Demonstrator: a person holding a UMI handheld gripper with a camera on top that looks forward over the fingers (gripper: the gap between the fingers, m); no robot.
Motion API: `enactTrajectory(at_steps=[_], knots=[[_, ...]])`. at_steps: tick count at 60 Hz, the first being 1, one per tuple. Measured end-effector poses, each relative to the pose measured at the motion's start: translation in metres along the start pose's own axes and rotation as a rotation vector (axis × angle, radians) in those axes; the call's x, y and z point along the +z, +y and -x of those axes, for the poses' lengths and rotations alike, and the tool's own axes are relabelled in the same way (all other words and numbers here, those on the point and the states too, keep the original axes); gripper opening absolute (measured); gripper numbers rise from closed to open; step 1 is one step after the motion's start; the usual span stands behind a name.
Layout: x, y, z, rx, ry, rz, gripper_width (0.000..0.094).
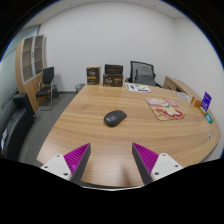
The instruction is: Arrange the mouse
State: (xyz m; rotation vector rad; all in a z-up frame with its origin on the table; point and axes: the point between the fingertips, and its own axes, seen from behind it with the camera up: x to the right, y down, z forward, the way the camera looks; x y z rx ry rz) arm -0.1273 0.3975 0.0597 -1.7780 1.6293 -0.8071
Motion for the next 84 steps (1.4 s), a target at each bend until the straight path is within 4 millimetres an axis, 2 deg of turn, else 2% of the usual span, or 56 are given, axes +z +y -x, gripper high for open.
enactTrajectory(at_steps=[26, 42, 58, 71, 74, 78, 83, 84], knots=[[0.1, -0.02, 0.002, 0.025, 0.011, 0.025, 0.0869], [0.156, -0.045, 0.009, 0.022, 0.003, 0.038, 0.087], [0.192, -0.066, 0.01, 0.012, -0.002, 0.051, 0.0873], [0.209, -0.078, 0.013, 0.041, -0.003, 0.055, 0.0874], [0.212, -0.079, 0.012, 0.061, 0.001, 0.058, 0.0845], [0.213, -0.081, 0.008, 0.065, 0.013, 0.059, 0.0755], [0.216, -0.082, 0.002, 0.077, 0.03, 0.053, 0.0537], [0.216, -0.082, 0.002, 0.08, 0.032, 0.053, 0.0516]])
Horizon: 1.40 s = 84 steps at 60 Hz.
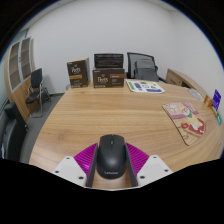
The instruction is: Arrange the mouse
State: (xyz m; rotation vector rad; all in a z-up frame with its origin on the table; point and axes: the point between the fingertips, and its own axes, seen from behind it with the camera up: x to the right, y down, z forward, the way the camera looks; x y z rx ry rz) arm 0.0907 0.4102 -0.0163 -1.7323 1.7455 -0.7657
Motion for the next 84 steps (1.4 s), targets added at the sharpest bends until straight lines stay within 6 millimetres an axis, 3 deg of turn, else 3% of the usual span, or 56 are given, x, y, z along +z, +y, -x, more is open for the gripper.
enactTrajectory(at_steps=[26, 36, 42, 47, 51, 56, 61, 66, 73, 78, 84], knots=[[-0.001, 0.001, 0.004, -0.033, -0.03, 0.031, 0.0292], [-0.011, 0.001, 0.005, -0.032, -0.037, 0.03, 0.0282], [-0.035, -0.029, -0.006, -0.011, -0.042, -0.004, 0.0284], [-0.053, -0.077, -0.03, 0.012, -0.041, -0.072, 0.0284], [-0.061, -0.116, -0.065, 0.039, -0.023, -0.114, 0.0284], [-0.063, -0.161, -0.128, 0.039, 0.053, -0.172, 0.0283], [-0.056, -0.181, -0.194, 0.051, 0.126, -0.186, 0.0282], [-0.037, -0.181, -0.254, 0.067, 0.191, -0.17, 0.0282], [-0.002, -0.153, -0.319, 0.076, 0.256, -0.111, 0.0282], [0.027, -0.124, -0.342, 0.11, 0.252, -0.06, 0.028], [0.053, -0.095, -0.35, 0.146, 0.223, -0.019, 0.028]])
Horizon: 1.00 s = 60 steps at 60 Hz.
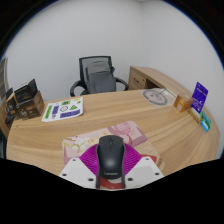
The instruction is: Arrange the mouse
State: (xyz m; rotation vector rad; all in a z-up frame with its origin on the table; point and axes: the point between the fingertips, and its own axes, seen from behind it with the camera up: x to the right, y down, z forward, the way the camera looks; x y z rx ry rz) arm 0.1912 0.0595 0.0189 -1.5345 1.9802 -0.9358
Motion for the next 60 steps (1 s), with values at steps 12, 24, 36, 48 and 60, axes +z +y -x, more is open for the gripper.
enactTrajectory(at_steps=[12, 24, 36, 48, 60], knots=[[0.023, 0.029, -0.001, 0.018, -0.004, 0.046, 0.0314], [0.017, 0.026, -0.007, -0.033, 0.025, 0.033, 0.0881], [-0.072, -0.011, -0.004, -0.057, 0.028, -0.054, 0.0868], [-0.217, 0.004, 0.031, -0.071, -0.02, -0.078, 0.087], [-0.328, 0.074, 0.057, -0.064, -0.065, -0.031, 0.0867]])
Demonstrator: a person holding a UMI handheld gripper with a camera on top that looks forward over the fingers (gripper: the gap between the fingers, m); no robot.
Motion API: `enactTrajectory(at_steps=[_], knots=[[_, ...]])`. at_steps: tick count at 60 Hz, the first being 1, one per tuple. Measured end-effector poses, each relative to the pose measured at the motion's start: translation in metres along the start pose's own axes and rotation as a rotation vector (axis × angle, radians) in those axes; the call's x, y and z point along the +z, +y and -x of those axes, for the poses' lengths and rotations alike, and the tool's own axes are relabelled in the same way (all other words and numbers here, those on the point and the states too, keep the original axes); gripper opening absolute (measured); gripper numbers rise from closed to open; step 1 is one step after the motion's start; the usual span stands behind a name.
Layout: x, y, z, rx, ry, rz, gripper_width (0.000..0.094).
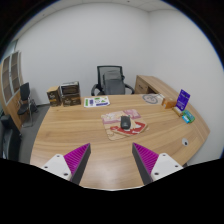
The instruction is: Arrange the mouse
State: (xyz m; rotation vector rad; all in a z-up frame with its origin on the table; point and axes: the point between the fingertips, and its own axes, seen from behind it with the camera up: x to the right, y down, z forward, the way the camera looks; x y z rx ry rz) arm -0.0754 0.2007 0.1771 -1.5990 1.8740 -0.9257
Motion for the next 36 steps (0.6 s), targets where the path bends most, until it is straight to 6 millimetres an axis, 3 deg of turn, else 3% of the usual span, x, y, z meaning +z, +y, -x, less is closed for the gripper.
enactTrajectory(at_steps=[7, 12, 23, 36], knots=[[-0.042, 0.037, 0.011, -0.002, -0.006, 0.038, 0.0865], [-0.059, 0.054, 0.014, -0.014, -0.006, 0.048, 0.0867], [-0.079, 0.061, 0.017, -0.025, -0.001, 0.034, 0.0869], [-0.085, 0.062, 0.006, -0.039, 0.022, 0.03, 0.0868]])
